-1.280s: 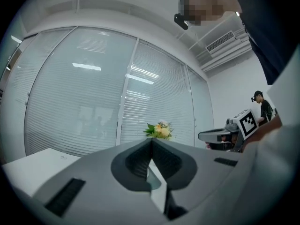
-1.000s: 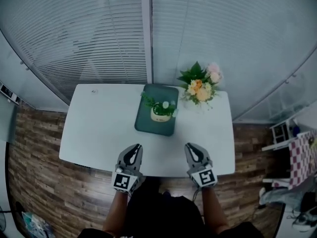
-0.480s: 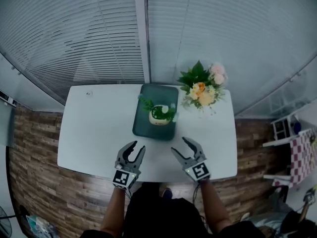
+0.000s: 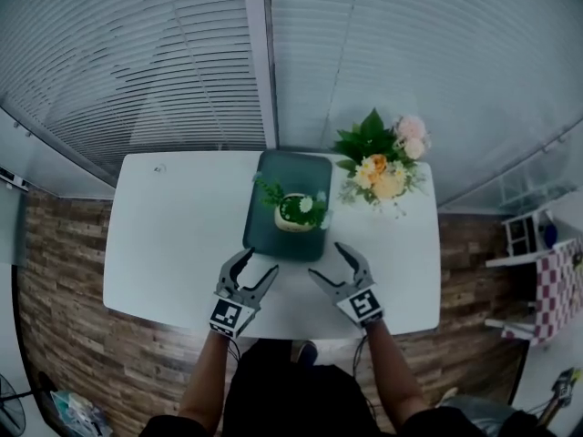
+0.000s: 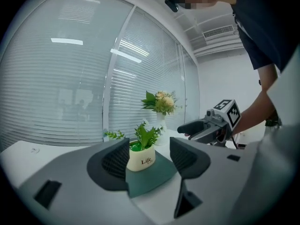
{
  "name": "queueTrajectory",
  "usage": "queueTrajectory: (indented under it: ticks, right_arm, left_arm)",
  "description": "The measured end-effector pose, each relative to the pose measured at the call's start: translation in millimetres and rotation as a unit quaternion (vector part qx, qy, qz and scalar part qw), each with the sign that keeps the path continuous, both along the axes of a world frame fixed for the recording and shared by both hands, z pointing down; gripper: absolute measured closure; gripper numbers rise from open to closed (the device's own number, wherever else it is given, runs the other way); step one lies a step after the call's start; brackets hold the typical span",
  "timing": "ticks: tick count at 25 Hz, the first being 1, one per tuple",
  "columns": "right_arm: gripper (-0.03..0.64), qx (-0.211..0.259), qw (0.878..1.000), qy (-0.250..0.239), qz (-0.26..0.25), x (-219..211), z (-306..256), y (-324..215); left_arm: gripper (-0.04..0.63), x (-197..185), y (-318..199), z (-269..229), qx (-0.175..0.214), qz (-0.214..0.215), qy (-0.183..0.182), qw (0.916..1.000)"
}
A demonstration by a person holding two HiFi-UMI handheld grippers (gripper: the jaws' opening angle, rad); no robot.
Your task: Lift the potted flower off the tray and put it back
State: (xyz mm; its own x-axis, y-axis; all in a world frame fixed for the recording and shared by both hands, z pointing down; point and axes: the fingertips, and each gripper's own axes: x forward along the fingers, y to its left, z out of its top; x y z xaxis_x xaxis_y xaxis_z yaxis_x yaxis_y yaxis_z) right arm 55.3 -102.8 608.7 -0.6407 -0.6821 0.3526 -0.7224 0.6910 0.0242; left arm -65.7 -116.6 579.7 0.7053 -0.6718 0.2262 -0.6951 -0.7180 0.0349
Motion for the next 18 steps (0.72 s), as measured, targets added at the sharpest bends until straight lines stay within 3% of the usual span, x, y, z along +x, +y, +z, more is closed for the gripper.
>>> queueTrajectory:
  ticks: [5,18]
  right_arm:
    - [0.275,-0.017,1.0,-0.006,0.0,1.0,13.2,-15.6]
    - [0.244,-0.048,0.999,-0.011,-0.019,-3.6,61.4,-63.6]
  left_arm:
    - [0.334,1.5,-16.9,27.1,-0.006,0.015,-0.028,0.9995]
    - [0.319,9.2,-63.7,78.1,-0.047,0.047,-0.042,0.9969]
